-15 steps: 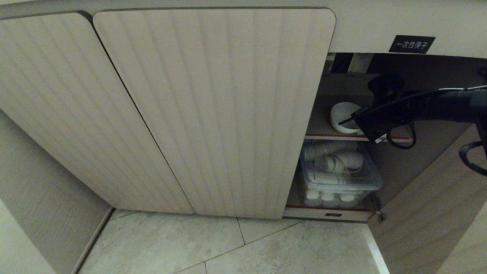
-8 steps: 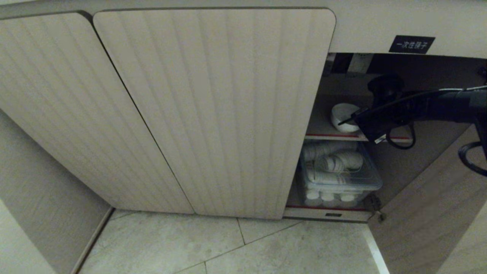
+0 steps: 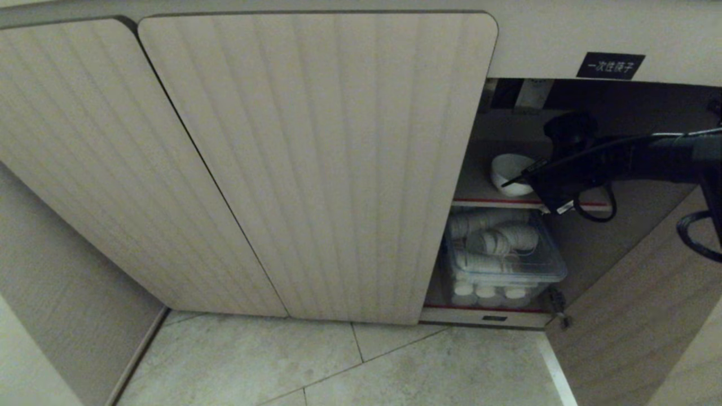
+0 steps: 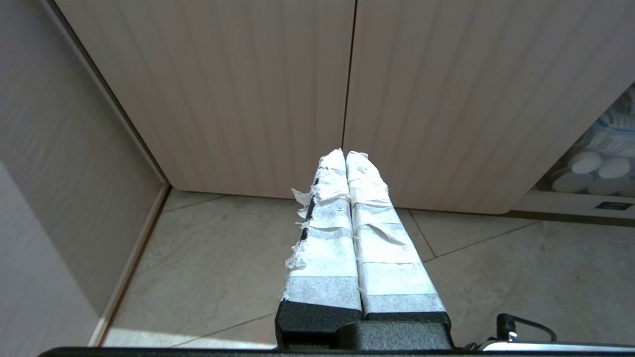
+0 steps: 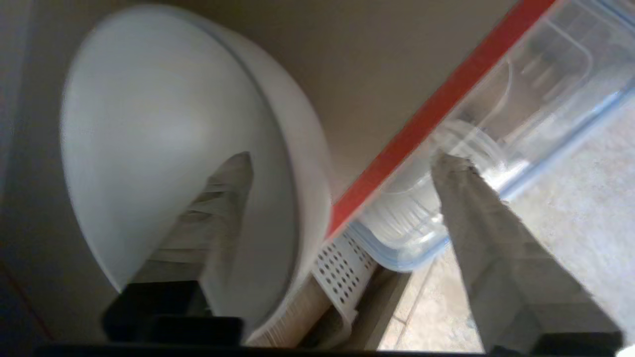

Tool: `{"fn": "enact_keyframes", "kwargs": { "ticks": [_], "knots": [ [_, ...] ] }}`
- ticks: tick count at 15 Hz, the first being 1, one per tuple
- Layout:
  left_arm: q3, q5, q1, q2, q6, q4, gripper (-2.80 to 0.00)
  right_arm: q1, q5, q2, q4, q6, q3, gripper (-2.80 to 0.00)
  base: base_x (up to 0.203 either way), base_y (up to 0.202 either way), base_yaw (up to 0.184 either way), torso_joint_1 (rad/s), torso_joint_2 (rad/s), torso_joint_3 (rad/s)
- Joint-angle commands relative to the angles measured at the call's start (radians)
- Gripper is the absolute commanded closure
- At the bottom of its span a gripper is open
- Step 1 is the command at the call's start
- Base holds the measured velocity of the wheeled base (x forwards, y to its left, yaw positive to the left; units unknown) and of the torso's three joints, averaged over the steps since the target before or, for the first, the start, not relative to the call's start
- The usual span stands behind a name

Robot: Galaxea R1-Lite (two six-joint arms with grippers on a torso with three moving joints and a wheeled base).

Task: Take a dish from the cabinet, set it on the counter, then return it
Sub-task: Put it back into the cabinet

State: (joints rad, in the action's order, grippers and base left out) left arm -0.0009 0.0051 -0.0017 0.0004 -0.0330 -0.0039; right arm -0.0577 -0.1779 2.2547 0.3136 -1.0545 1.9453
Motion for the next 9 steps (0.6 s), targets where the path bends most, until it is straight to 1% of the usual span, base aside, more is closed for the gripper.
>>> {"fn": "enact_keyframes", "kwargs": {
  "ticks": [1,6,7,9],
  "knots": [
    [0.0,0.0,0.0,0.0,-0.001,-0.001,0.0,-0.001,-0.007,0.002,-0.018,-0.006,0.0,-2.8,0.0,0.0,0.0,0.0,0.0,0.0],
    [0.001,0.0,0.0,0.0,-0.001,-0.001,0.0,-0.001,-0.042,-0.003,-0.034,0.002,-0.002,-2.8,0.0,0.0,0.0,0.0,0.0,0.0],
    [0.0,0.001,0.0,0.0,-0.001,-0.001,0.0,-0.001,-0.072,-0.004,-0.034,0.005,-0.002,-2.8,0.0,0.0,0.0,0.0,0.0,0.0],
    [0.0,0.001,0.0,0.0,-0.001,-0.001,0.0,0.001,-0.074,-0.006,-0.034,0.011,-0.005,-2.8,0.0,0.0,0.0,0.0,0.0,0.0]
  ]
}}
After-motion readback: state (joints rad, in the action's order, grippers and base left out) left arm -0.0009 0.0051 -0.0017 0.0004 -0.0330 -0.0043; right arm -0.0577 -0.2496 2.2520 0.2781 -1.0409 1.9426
